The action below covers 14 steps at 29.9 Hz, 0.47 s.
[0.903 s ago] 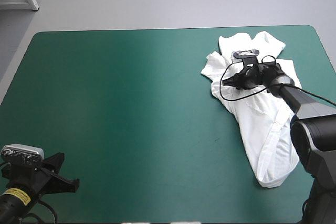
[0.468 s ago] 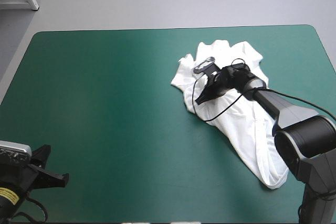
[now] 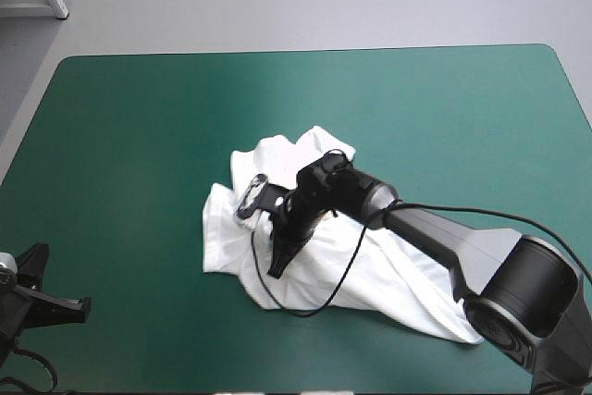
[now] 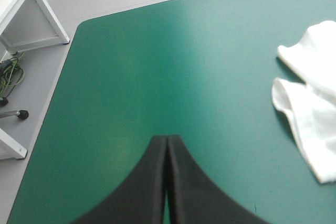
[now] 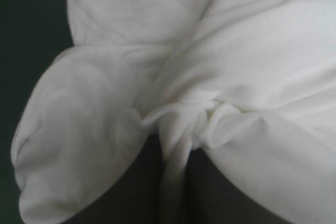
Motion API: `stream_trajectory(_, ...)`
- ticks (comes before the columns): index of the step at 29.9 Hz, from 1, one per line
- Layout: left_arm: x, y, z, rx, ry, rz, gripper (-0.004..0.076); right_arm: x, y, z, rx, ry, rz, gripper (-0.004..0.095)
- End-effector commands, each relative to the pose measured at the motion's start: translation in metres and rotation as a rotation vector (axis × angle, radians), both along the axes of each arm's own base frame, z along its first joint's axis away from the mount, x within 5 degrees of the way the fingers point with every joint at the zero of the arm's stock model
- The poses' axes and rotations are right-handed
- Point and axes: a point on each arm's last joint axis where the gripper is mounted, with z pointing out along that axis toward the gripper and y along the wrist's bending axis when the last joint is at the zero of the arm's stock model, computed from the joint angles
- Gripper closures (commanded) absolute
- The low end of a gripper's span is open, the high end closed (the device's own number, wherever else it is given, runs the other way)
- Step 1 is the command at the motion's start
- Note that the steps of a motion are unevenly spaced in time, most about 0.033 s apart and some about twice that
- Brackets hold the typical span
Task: Fold the cloth
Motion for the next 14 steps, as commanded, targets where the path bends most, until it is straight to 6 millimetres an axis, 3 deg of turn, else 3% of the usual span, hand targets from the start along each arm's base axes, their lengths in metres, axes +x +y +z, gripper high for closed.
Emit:
stream_trajectory(1, 0.0, -0.001, 0.013, -0.014, -0.075, -0.008, 0.0733, -0.038, 0.031, 0.044, 0.162, -0.119, 0.119, 0.0926)
stream_trajectory(5, 0.0, 0.0, 0.012, -0.013, -0.06, -0.003, 0.0734, -0.066, 0.059, 0.051, 0.232, -0.209, 0.204, 0.0923)
stream_trajectory(7, 0.0, 0.0, 0.01, -0.01, -0.044, 0.002, 0.0733, -0.072, 0.067, 0.055, 0.282, -0.227, 0.194, 0.0857)
stream_trajectory(9, 0.0, 0.0, 0.008, -0.008, -0.028, 0.006, 0.0733, -0.072, 0.071, 0.061, 0.32, -0.241, 0.184, 0.0668)
stream_trajectory(12, -0.001, 0.001, 0.006, -0.006, -0.01, 0.012, 0.0733, -0.071, 0.073, 0.068, 0.356, -0.255, 0.161, 0.031)
stream_trajectory(14, -0.001, 0.001, 0.006, -0.006, -0.01, 0.012, 0.0733, -0.069, 0.073, 0.075, 0.369, -0.257, 0.118, 0.0179)
